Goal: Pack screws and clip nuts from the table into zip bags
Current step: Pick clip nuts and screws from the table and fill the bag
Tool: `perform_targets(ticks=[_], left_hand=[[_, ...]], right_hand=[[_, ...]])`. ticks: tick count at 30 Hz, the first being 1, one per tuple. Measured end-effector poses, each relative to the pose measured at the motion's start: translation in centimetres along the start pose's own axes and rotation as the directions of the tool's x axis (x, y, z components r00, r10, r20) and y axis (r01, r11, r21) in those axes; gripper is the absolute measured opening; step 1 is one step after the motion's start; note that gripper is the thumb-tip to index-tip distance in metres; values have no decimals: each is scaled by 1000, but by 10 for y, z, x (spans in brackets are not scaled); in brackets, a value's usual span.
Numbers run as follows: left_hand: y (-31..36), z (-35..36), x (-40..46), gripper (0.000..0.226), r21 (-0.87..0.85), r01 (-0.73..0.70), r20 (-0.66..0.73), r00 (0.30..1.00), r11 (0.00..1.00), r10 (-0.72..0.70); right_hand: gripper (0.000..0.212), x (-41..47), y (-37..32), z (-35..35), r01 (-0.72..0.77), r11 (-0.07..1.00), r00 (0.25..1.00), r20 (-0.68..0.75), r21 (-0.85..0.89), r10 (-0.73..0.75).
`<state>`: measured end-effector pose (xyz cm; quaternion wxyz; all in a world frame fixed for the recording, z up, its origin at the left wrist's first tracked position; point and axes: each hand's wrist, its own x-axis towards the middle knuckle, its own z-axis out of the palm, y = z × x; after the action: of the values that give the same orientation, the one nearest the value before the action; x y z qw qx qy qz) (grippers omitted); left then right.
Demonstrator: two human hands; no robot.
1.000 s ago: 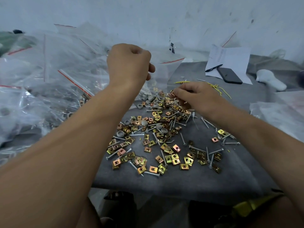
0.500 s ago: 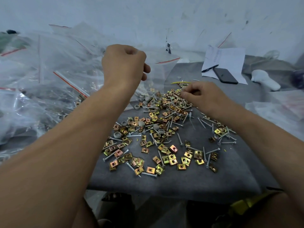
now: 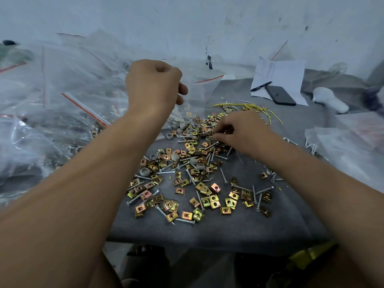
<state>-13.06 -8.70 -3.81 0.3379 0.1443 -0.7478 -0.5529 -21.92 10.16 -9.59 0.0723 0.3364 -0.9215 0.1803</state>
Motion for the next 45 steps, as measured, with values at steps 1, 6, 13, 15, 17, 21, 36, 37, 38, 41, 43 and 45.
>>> perform_targets(ticks=[1, 6, 13, 15, 17, 21, 36, 37, 38, 41, 43, 45], left_hand=[[0, 0, 0, 23, -4, 1, 1, 1000, 1000, -1], [1, 1, 0, 22, -4, -1, 3, 1000, 1000, 1], [0, 1, 0, 22, 15, -4, 6, 1000, 1000, 4], [1, 0, 0, 22, 14, -5, 2, 1000, 1000, 5], [1, -1, 0, 21, 13, -5, 2, 1000, 1000, 5], [0, 0, 0, 21, 2, 2, 6, 1000, 1000, -2], [-3, 4, 3, 20, 17, 0, 13, 1000, 1000, 0], [-3, 4, 3, 20, 17, -2, 15, 1000, 1000, 2], [-3, 4, 3, 20, 19, -3, 17, 1000, 1000, 3], [-3, 3, 3, 20, 26, -3, 20, 1000, 1000, 2], [-3, 3, 3, 20, 28, -3, 20, 1000, 1000, 2], [-3, 2, 3, 20, 26, -2, 16, 1000, 1000, 1]], right_hand=[[13, 0, -1, 0, -1, 1000, 1000, 7, -17, 1], [16, 1, -8, 0, 12, 997, 1000, 13, -79, -11], [17, 2, -18, -4, 60, 981, 995, 88, -185, -44], [18, 0, -18, -3, 68, 982, 996, 72, -179, -56], [20, -2, -17, -2, 73, 984, 996, 67, -161, -63], [17, -1, -14, 0, 44, 997, 998, 55, -66, -41], [7, -5, -2, 12, 14, 998, 999, -50, 66, -11], [8, -5, -4, 12, 36, 999, 998, -47, 39, -35], [9, -5, -5, 12, 58, 998, 997, -44, 19, -57], [12, -5, -7, 9, 77, 997, 996, -50, 19, -76], [14, -5, -7, 7, 75, 997, 996, -56, 29, -74], [16, -5, -9, 7, 76, 997, 996, -55, 27, -75]])
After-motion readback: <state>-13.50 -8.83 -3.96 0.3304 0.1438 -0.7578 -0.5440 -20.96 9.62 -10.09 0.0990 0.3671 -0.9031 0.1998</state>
